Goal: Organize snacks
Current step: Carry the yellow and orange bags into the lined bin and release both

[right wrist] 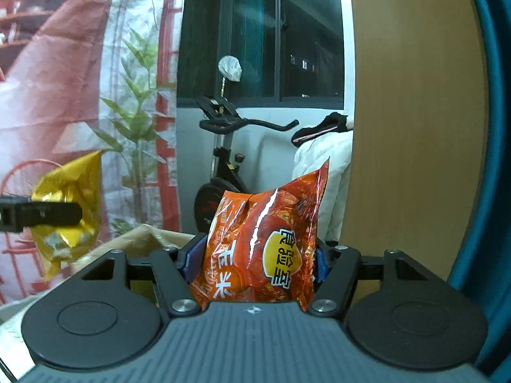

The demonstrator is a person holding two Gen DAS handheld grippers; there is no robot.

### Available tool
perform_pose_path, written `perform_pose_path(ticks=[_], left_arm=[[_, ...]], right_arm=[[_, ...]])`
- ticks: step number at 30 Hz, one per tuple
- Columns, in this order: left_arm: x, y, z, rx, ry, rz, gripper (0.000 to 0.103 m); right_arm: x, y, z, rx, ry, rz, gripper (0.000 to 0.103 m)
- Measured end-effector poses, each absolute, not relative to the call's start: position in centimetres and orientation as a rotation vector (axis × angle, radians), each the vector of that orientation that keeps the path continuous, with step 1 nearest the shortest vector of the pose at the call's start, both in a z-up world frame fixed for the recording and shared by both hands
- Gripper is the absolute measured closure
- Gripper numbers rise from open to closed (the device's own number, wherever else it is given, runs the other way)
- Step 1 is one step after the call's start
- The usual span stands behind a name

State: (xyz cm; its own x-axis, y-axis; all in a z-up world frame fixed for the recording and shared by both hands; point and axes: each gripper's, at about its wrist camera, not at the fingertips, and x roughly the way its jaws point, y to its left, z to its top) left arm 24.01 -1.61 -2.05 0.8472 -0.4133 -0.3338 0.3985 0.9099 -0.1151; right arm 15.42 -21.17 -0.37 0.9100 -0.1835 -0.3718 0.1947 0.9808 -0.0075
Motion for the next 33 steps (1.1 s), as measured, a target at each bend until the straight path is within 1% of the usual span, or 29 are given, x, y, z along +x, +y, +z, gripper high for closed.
perform_pose_path(ticks=[4, 10, 11, 12, 13, 15, 24, 33], left_arm=[[27.8, -3.0, -3.5, -0.003, 0.405, -0.417, 0.011], [30.2, -3.3, -5.6, 0.025, 0.474, -0.436, 0.009], [30.0, -3.0, -5.8, 0.031, 0.478, -0.433, 0.009], [29.7, -2.8, -5.8, 0.041, 0.478, -0.427, 0.009], [29.5, -2.7, -5.8, 0.053, 0.48, -0.418, 0.009], [29.1, -2.3, -5.5, 0.056, 0.487, -0.401, 0.008], [25.2, -0.1, -4.2, 0.059, 0.488, -0.373, 0.008], [20.6, 3.9, -4.6, 0.058, 0.493, -0.352, 0.008]], right_arm=[[18.6, -21.2, -2.5, -0.024, 0.437, -0.197, 0.037], [20.7, -21.6, -5.5, -0.029, 0.561, -0.18, 0.034], [20.6, -21.5, -5.6, -0.026, 0.564, -0.18, 0.034], [20.4, -21.8, -5.5, -0.019, 0.563, -0.179, 0.03], [20.0, -21.9, -5.4, -0.01, 0.563, -0.175, 0.024], [19.3, -22.0, -5.2, 0.007, 0.56, -0.168, 0.021], [15.1, -21.7, -3.4, 0.067, 0.56, -0.136, 0.021], [10.4, -20.9, -3.5, 0.097, 0.554, -0.11, 0.021]])
